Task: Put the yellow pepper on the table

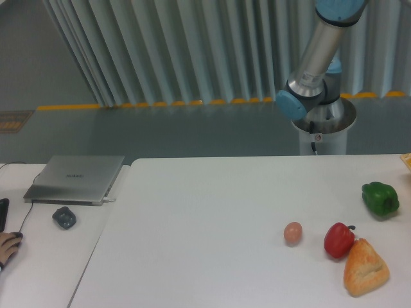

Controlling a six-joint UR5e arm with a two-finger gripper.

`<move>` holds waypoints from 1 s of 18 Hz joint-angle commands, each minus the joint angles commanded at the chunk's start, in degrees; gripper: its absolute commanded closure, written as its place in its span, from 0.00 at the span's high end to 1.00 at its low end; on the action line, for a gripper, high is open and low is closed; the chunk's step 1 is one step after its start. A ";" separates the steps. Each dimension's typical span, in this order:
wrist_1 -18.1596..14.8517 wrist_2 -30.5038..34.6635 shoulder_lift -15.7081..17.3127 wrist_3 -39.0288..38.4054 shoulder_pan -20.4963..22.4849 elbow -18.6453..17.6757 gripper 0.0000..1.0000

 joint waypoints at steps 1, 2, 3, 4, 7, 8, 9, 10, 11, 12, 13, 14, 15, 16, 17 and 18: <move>0.00 0.00 -0.26 0.00 -0.09 0.00 1.00; 0.09 0.00 -0.79 0.00 -0.09 0.00 1.00; 0.09 -0.09 -0.97 0.00 -0.09 0.00 1.00; 0.09 0.00 -1.23 0.09 -0.09 0.00 1.00; 0.00 0.00 -1.41 0.17 -0.17 -0.09 1.00; 0.00 0.00 -1.41 0.18 -0.18 -0.09 1.00; 0.00 0.00 -1.41 0.18 -0.18 -0.09 1.00; 0.00 0.00 -1.41 0.18 -0.18 -0.17 1.00; 0.00 0.00 -1.50 0.18 -0.35 -0.18 1.00; 0.00 0.00 -1.67 0.18 -0.44 -0.18 1.00; 0.00 0.00 -1.76 0.18 -0.70 -0.18 1.00; 0.00 0.00 -1.93 0.18 -0.88 -0.18 1.00; 0.09 0.00 -2.02 0.18 -0.97 -0.18 1.00; 0.09 0.00 -2.20 0.18 -0.97 -0.18 0.96; 0.09 0.00 -2.11 0.09 -0.97 -0.09 0.84; 0.00 0.00 -2.03 0.09 -0.97 0.00 0.76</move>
